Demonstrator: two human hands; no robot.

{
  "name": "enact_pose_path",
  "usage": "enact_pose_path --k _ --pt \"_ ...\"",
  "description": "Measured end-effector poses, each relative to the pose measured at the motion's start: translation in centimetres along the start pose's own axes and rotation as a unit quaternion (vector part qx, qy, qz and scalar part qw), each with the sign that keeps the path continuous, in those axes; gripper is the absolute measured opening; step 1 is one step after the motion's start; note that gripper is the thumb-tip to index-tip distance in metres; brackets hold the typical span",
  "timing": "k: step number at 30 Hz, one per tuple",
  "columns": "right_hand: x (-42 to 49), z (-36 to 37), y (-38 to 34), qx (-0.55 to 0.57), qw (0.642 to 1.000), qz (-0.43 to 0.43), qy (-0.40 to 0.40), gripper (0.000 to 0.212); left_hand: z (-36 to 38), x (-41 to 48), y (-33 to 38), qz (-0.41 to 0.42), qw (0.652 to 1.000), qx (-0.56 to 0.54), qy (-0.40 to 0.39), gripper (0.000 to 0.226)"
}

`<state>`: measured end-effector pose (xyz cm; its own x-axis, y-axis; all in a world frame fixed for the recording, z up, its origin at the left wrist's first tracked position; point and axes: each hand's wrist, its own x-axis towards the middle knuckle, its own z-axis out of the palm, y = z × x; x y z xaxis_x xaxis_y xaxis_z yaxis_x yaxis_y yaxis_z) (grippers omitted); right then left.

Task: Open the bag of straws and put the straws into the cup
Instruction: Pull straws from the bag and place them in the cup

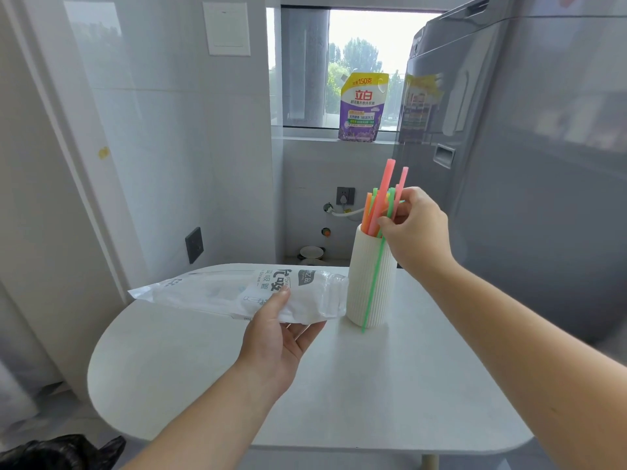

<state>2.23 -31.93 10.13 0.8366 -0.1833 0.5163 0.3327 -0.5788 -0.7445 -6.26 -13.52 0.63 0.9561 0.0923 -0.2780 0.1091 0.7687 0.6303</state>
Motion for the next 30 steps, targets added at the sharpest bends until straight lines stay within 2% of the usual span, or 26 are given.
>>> enact_pose_path --k 6,9,14,16,18,21,26,30 --pt "-0.2 0.3 0.3 -0.021 1.0 -0.017 0.003 0.015 0.0 0.0 0.0 0.0 1.0 0.003 -0.002 0.034" --pt "0.1 0.5 0.9 -0.068 0.997 -0.03 -0.016 0.019 -0.1 0.0 0.1 0.001 1.0 0.002 -0.004 0.033" --pt "-0.1 -0.6 0.8 -0.096 0.993 -0.028 -0.054 0.063 -0.1 0.1 0.1 0.0 1.0 0.001 -0.005 0.032" --pt "-0.4 -1.3 0.6 -0.113 0.992 -0.028 -0.052 0.07 -0.1 0.1 0.1 -0.001 1.0 0.003 -0.006 0.032" --pt "-0.5 -2.2 0.2 -0.121 0.991 -0.038 -0.043 0.059 -0.2 0.1 0.0 -0.001 1.0 0.003 -0.006 0.032" --pt "0.2 -4.8 -1.1 -0.099 0.993 -0.06 0.002 0.023 -0.3 0.1 0.0 0.001 1.0 0.003 -0.008 0.034" --pt "2.7 -10.3 -4.8 0.016 0.986 -0.103 0.131 0.022 -0.3 0.1 0.0 0.006 1.0 0.001 -0.013 0.031" --pt "4.1 -12.2 -6.4 0.025 0.976 -0.122 0.178 0.025 -0.2 0.0 -0.2 0.007 1.0 -0.002 -0.017 0.032"
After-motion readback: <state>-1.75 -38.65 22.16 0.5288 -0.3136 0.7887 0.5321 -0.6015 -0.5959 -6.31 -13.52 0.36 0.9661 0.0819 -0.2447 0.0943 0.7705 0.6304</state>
